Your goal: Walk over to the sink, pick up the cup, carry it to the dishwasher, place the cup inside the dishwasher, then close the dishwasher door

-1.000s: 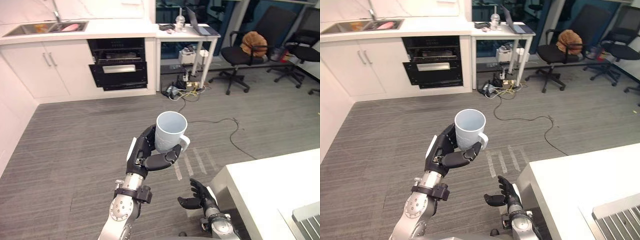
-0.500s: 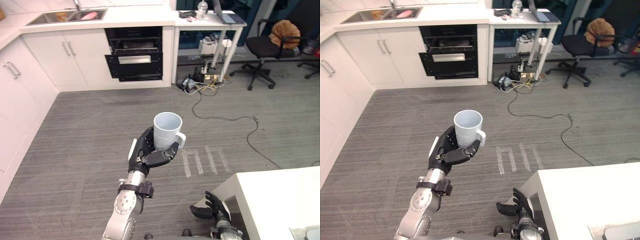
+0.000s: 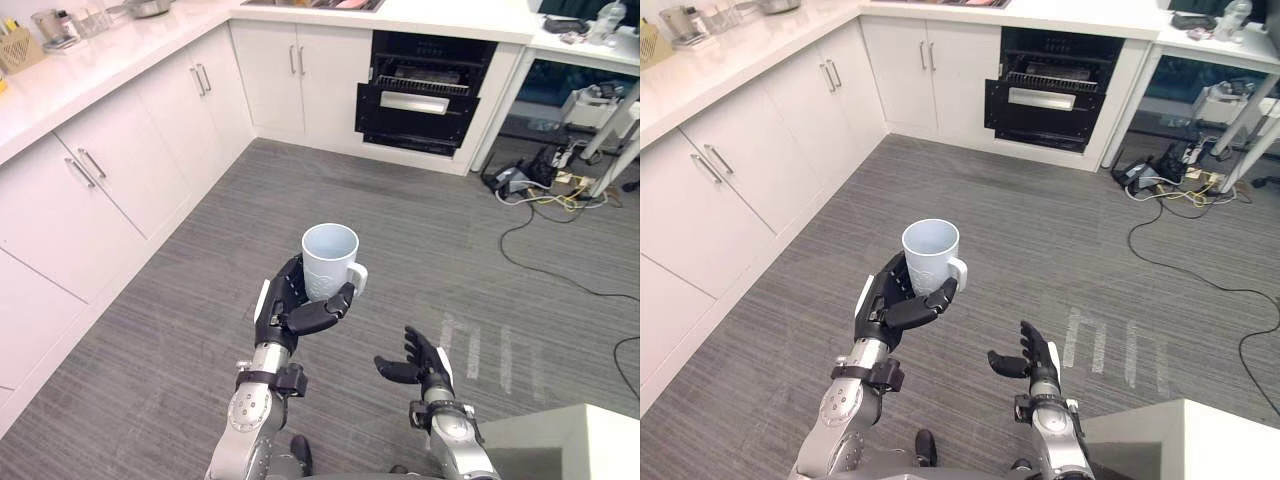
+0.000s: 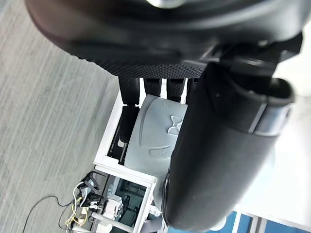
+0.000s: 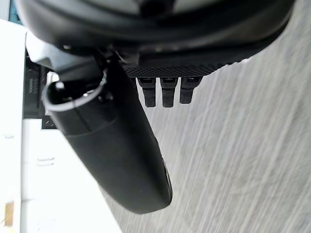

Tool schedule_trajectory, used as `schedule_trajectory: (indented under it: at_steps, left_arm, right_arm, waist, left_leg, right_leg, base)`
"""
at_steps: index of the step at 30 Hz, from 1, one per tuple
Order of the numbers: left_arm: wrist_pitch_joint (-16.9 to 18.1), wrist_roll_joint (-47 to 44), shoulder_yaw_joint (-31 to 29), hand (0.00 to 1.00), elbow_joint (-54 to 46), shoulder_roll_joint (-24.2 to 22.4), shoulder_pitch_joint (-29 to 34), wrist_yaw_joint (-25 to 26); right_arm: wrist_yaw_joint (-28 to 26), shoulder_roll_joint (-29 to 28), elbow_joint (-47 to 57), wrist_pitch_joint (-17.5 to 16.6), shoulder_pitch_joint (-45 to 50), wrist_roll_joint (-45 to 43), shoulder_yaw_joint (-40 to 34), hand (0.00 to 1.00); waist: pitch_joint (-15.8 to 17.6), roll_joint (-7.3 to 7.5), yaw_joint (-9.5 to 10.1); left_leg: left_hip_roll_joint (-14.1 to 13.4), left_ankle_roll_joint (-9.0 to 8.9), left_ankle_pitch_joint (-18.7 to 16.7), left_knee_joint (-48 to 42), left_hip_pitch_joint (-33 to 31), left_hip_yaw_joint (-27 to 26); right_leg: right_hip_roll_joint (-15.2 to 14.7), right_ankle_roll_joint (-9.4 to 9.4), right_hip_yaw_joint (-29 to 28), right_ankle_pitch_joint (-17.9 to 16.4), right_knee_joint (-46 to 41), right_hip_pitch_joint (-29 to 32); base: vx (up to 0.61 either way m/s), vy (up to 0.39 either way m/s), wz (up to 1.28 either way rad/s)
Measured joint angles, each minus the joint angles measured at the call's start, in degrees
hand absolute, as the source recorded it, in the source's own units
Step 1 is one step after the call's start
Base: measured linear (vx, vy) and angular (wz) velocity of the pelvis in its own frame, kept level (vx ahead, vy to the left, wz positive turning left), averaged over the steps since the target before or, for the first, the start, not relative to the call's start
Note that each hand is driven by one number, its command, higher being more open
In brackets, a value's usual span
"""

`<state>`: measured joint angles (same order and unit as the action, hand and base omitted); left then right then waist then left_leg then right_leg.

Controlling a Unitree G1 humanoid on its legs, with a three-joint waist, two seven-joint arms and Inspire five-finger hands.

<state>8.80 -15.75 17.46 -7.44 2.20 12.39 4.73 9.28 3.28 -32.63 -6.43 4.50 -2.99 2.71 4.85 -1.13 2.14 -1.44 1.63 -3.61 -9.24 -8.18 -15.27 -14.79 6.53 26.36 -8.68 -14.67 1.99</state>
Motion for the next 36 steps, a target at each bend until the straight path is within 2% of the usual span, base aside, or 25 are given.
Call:
schedule_trajectory:
  at_steps: [1, 2, 3, 4, 5, 7, 8, 10, 12, 13, 14, 15, 17, 19, 21, 24, 25, 26, 27, 29, 31, 33, 34, 35, 36]
  left_arm:
    - [0.0, 0.0, 0.0, 0.30, -0.4, 0.0, 0.0, 0.0]
    - [-0.2, 0.1, 0.0, 0.30, -1.0, -0.1, 0.2, 0.0]
    - [-0.2, 0.1, 0.0, 0.30, -1.6, 0.0, 0.4, -0.1]
    - [-0.1, 0.1, 0.1, 0.30, -2.4, 0.2, 0.6, -0.1]
    - [-0.1, 0.1, 0.0, 0.30, -2.6, 0.4, 0.5, 0.0]
    - [0.0, 0.1, -0.1, 0.30, -2.8, 1.2, 0.5, 0.3]
    - [0.1, 0.1, -0.1, 0.30, -2.8, 1.6, 0.4, 0.4]
    - [0.2, 0.1, 0.2, 0.30, -2.8, 1.6, 0.3, 0.4]
    - [0.5, 0.1, 0.7, 0.30, -2.6, 1.8, -0.2, 0.5]
    - [0.8, 0.1, 1.4, 0.30, -1.4, 1.5, -0.3, 0.4]
    - [0.8, 0.1, 1.7, 0.30, -0.3, 1.1, 0.2, 0.4]
    - [0.7, 0.1, 1.6, 0.30, -0.2, 1.1, 0.3, 0.4]
    - [0.7, 0.0, 1.3, 0.30, -0.1, 0.6, 0.8, 0.3]
    - [0.7, -0.1, 1.1, 0.30, -1.5, 0.0, 2.8, 0.2]
    - [0.7, -0.1, 1.2, 0.30, -2.6, -0.7, 4.0, -0.3]
    - [0.7, -0.1, 1.3, 0.30, -2.6, -1.3, 4.0, -1.2]
    - [0.7, 0.0, 1.2, 0.30, -2.6, -1.2, 4.0, -1.2]
    - [0.8, 0.0, 1.0, 0.30, -2.6, -1.2, 3.9, -1.2]
    - [0.7, 0.0, 1.0, 0.30, -2.5, -1.0, 3.9, -1.1]
    - [0.6, 0.0, 0.2, 0.30, -2.0, -0.4, 2.3, 0.1]
    - [0.5, 0.0, -0.3, 0.30, -2.0, 0.0, 1.6, 0.6]
    - [0.4, 0.0, 0.0, 0.30, -2.0, 1.8, 1.7, 1.0]
    - [0.4, 0.0, 0.0, 0.30, -2.0, 2.2, 1.7, 1.0]
    - [0.4, 0.0, 0.0, 0.30, -1.9, 2.6, 1.9, 1.1]
    - [0.4, 0.0, 0.0, 0.30, -1.9, 2.7, 2.0, 1.2]
  right_arm:
    - [-0.1, -0.2, 0.0, 0.0, 0.1, 0.3, 0.1, 0.90]
    - [-0.1, 0.0, 0.1, 0.1, 0.1, 0.6, 0.2, 0.90]
    - [-0.1, 0.0, 0.2, 0.2, 0.1, 1.0, 0.3, 0.90]
    - [0.0, -0.1, 0.5, 0.2, 0.2, 1.6, 0.4, 0.90]
    - [0.0, -0.1, 0.8, 0.2, 0.3, 2.1, 0.5, 0.90]
    - [0.0, -0.1, 3.5, 0.2, 0.9, 2.8, 1.5, 0.90]
    - [0.0, 0.0, 5.2, 0.1, 0.7, 3.0, 2.1, 0.90]
    - [0.1, 0.1, 6.7, 0.0, 0.6, 3.2, 2.6, 0.90]
    - [0.2, 0.1, 8.3, -0.1, 0.8, 3.2, 2.9, 0.90]
    - [0.3, 0.4, 8.5, -0.2, 1.0, 3.2, 3.1, 0.90]
    - [0.2, 1.3, 8.8, -0.1, 1.0, 3.3, 3.5, 0.90]
    - [0.3, 1.3, 9.2, -0.1, 1.2, 3.3, 4.0, 0.90]
    - [0.3, 1.3, 15.1, 0.0, 4.6, 3.2, 5.9, 0.90]
    - [0.7, 1.0, 19.7, 0.0, 6.8, 3.2, 7.0, 0.90]
    - [1.3, 0.9, 22.8, -0.6, 7.3, 3.1, 6.8, 0.90]
    - [2.1, 1.1, 22.4, -0.9, 6.4, 3.1, 5.5, 0.90]
    - [2.3, 1.3, 21.0, -0.9, 5.7, 3.1, 5.0, 0.90]
    - [2.4, 1.7, 18.5, -1.0, 4.4, 3.0, 4.4, 0.90]
    - [2.4, 1.8, 16.9, -0.9, 3.8, 3.0, 4.2, 0.90]
    - [2.3, 1.3, 13.3, -0.3, 2.2, 2.8, 4.2, 0.90]
    - [2.1, 0.3, 12.9, -0.2, 2.1, 2.9, 4.3, 0.90]
    - [1.9, -1.4, 12.7, -0.2, 1.2, 2.9, 4.3, 0.90]
    - [1.9, -1.7, 12.7, -0.2, 1.0, 2.9, 4.3, 0.90]
    - [1.9, -2.3, 12.6, -0.3, 0.7, 2.9, 4.3, 0.90]
    - [1.9, -2.5, 12.6, -0.3, 0.6, 2.9, 4.4, 0.90]
  waist:
    - [0.6, 0.94, -0.36]
    - [0.7, 1.08, -0.45]
    - [0.8, 1.15, -0.59]
    - [1.1, 1.22, -1.12]
    - [1.3, 1.23, -1.62]
    - [1.4, 1.16, -2.24]
    - [1.7, 0.87, -2.39]
    - [1.8, 0.79, -3.33]
    - [1.4, 1.60, -3.68]
    - [1.2, 0.99, -3.92]
    - [1.1, -0.86, -3.15]
    - [1.2, -1.11, -3.07]
    - [2.3, -2.02, -1.89]
    - [2.6, -2.24, -1.17]
    - [2.7, -1.95, -0.84]
    - [2.7, -1.74, 0.12]
    - [2.5, -1.50, 0.28]
    - [2.4, -1.56, 0.54]
    - [2.1, -1.72, 1.01]
    - [1.7, 0.33, 1.00]
    - [1.5, 1.65, 1.68]
    - [1.6, 1.96, 1.40]
    - [1.7, 2.07, 1.37]
    - [1.7, 2.13, 0.98]
    - [1.7, 2.15, 0.72]
  left_leg:
    - [1.6, 0.66, -1.7, -1.4, 0.6, 0.7]
    - [2.5, 1.13, -2.6, -2.6, 0.9, 1.4]
    - [2.9, 1.57, -3.3, -3.0, 1.4, 1.9]
    - [3.2, 2.03, -3.8, -2.9, 2.8, 3.3]
    - [3.2, 2.16, -4.0, -2.9, 3.5, 4.4]
    - [3.2, 2.23, -4.9, -1.7, 5.7, 7.1]
    - [3.2, 2.09, -5.4, -0.3, 7.7, 8.7]
    - [3.3, 1.54, -5.7, 0.8, 9.0, 11.2]
    - [4.2, 0.17, -7.6, -0.1, 9.4, 14.1]
    - [4.1, -0.37, -9.4, -1.8, 9.6, 15.3]
    - [2.1, -2.75, -11.1, -5.8, 9.2, 14.8]
    - [1.4, -3.63, -11.6, -9.5, 8.1, 14.2]
    - [-3.9, -4.86, -9.9, -36.1, -1.4, 10.4]
    - [-8.8, -3.97, -11.4, -48.1, -6.1, 7.5]
    - [-10.5, -3.41, -13.4, -48.7, -10.3, 6.2]
    - [-8.4, -3.05, -14.8, -36.1, -14.8, 7.0]
    - [-5.9, -3.99, -13.2, -27.9, -15.9, 8.7]
    - [-3.4, -4.57, -6.4, -19.5, -16.0, 10.9]
    - [-2.7, -3.85, -1.4, -17.9, -15.0, 10.7]
    - [0.1, 0.01, -4.8, -22.5, -16.6, 9.1]
    - [0.6, 2.02, -7.1, -25.5, -16.9, 7.2]
    - [0.6, 2.38, -10.5, -24.0, -12.0, 5.3]
    - [0.5, 2.00, -11.3, -22.6, -9.9, 4.7]
    - [0.3, 1.40, -12.8, -19.6, -5.7, 4.0]
    - [0.2, 1.44, -13.2, -18.6, -3.7, 3.5]
  right_leg:
    - [-2.7, 0.75, -0.5, -1.6, -5.1, 0.4]
    - [-4.4, 0.00, -3.3, -1.8, -11.5, 2.6]
    - [-4.9, -0.93, -5.8, -1.4, -15.3, 4.3]
    - [-4.6, -3.03, -12.2, -0.9, -22.6, 7.7]
    - [-3.3, -3.06, -15.1, -2.2, -24.7, 8.7]
    - [2.8, -3.63, -21.2, -6.6, -24.6, 11.7]
    - [6.2, -4.06, -22.7, -7.3, -21.8, 14.2]
    - [8.7, -3.98, -23.1, -7.2, -17.6, 16.5]
    - [10.1, -4.69, -24.0, -0.5, -9.3, 17.8]
    - [10.1, -5.25, -23.4, 2.2, -10.0, 17.3]
    - [11.4, -5.94, -22.2, 0.6, -9.1, 14.9]
    - [11.8, -6.25, -21.6, 0.1, -8.4, 13.7]
    - [14.5, -7.92, -20.5, -1.1, -4.8, 6.8]
    - [16.1, -8.81, -20.7, -2.7, -2.8, 1.5]
    - [15.6, -8.68, -21.5, -4.9, -2.1, -1.2]
    - [12.8, -7.11, -22.3, -8.6, -1.8, -4.6]
    - [10.9, -5.37, -22.5, -9.9, -1.7, -5.6]
    - [9.4, -3.05, -23.1, -11.3, -1.7, -6.5]
    - [8.8, -2.48, -23.7, -12.1, -1.7, -7.0]
    - [5.9, -2.31, -27.7, -11.6, -0.3, -8.0]
    - [4.7, -1.81, -29.8, -11.3, -1.8, -7.8]
    - [4.3, 2.90, -31.5, -7.7, -14.0, -3.7]
    - [4.2, 4.00, -31.8, -6.1, -19.1, -1.6]
    - [4.4, 3.82, -31.6, -5.9, -29.5, 2.8]
    - [4.6, 2.83, -31.2, -6.5, -33.8, 5.0]
  base:
    - [0.18, 0.138, 0.34]
    - [0.19, 0.153, 0.37]
    - [0.24, 0.176, 0.43]
    - [0.23, 0.128, 0.46]
    - [0.31, 0.105, 0.70]
    - [0.31, 0.026, 0.69]
    - [0.37, -0.017, 0.68]
    - [0.35, -0.044, 0.81]
    - [0.36, -0.082, 0.88]
    - [0.46, -0.103, 0.63]
    - [0.46, -0.098, 0.49]
    - [0.52, -0.135, 0.24]
    - [0.49, -0.149, 0.09]
    - [0.33, -0.037, -0.14]
    - [0.36, 0.040, -0.12]
    - [0.35, 0.203, -0.05]
    - [0.41, 0.297, -0.05]
    - [0.41, 0.319, -0.17]
    - [0.45, 0.339, -0.18]
    - [0.55, 0.373, 0.02]
    - [0.45, 0.288, -0.21]
    - [0.45, 0.258, -0.53]
    - [0.30, 0.140, -0.55]
    - [0.33, 0.134, -0.50]
    - [0.38, 0.121, -0.62]
